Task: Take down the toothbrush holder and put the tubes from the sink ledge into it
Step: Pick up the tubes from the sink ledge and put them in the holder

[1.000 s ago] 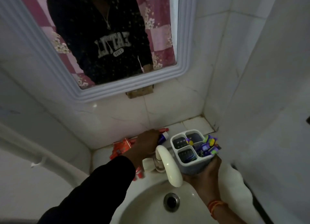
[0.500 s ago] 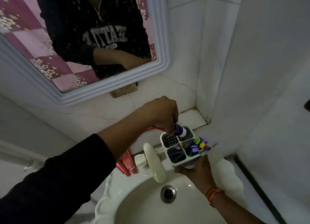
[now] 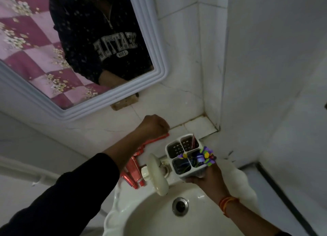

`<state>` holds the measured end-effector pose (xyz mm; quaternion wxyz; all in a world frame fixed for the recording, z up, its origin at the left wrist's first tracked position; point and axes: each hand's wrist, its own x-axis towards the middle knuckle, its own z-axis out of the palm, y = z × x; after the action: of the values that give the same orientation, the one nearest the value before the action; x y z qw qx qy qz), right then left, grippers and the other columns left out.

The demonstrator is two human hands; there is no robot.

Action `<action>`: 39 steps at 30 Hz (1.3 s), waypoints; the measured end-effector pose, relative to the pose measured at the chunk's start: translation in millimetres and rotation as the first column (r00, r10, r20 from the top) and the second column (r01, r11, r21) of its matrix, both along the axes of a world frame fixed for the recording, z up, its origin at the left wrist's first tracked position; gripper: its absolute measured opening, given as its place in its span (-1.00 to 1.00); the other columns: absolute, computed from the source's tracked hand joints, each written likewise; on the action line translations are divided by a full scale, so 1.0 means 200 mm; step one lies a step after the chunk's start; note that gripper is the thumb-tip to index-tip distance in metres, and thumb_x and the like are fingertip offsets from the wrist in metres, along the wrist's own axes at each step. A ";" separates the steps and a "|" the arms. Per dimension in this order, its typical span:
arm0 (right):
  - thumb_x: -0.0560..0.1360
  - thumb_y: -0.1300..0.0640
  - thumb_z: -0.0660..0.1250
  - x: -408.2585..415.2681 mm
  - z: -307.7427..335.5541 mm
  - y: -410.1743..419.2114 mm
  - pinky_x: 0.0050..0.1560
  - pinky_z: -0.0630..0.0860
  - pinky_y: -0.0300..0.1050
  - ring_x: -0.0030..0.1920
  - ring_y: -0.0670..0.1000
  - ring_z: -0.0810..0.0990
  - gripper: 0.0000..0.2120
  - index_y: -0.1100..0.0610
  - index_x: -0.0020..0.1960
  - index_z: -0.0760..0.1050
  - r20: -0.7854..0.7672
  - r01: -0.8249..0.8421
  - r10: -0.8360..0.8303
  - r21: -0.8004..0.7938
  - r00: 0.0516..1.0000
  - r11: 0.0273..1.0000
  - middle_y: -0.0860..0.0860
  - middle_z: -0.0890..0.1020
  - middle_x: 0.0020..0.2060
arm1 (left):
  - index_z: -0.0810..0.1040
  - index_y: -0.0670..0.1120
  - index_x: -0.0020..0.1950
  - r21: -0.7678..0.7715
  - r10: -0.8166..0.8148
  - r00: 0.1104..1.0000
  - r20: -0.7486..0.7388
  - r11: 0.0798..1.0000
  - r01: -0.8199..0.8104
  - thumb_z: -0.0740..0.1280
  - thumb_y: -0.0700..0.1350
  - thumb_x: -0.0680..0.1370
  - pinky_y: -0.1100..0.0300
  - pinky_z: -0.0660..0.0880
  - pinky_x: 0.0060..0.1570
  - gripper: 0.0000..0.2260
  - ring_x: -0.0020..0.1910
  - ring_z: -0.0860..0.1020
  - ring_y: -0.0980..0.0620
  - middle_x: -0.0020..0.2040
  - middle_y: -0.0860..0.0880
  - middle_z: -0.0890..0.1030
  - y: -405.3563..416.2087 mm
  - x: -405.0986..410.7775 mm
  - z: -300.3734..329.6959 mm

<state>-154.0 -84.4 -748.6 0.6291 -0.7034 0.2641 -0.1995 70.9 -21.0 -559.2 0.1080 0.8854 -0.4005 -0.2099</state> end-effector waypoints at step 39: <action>0.13 0.05 0.77 -0.01 0.03 -0.03 0.32 0.60 -0.13 0.31 -0.16 0.61 -0.12 0.04 0.39 0.51 -0.012 -0.022 0.022 -0.073 1.000 0.997 -0.10 0.65 0.27 | 0.72 -0.18 0.04 0.057 0.079 0.991 -0.112 0.996 -0.073 0.46 -0.13 0.50 0.13 0.57 0.03 -0.82 -0.02 0.73 -0.10 -0.01 -0.14 0.75 0.10 0.11 -0.07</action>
<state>-155.6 -89.7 -742.1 0.6035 -0.7300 0.2523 -0.1982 93.8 -1.1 -573.2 0.1154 0.8891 -0.3539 -0.2663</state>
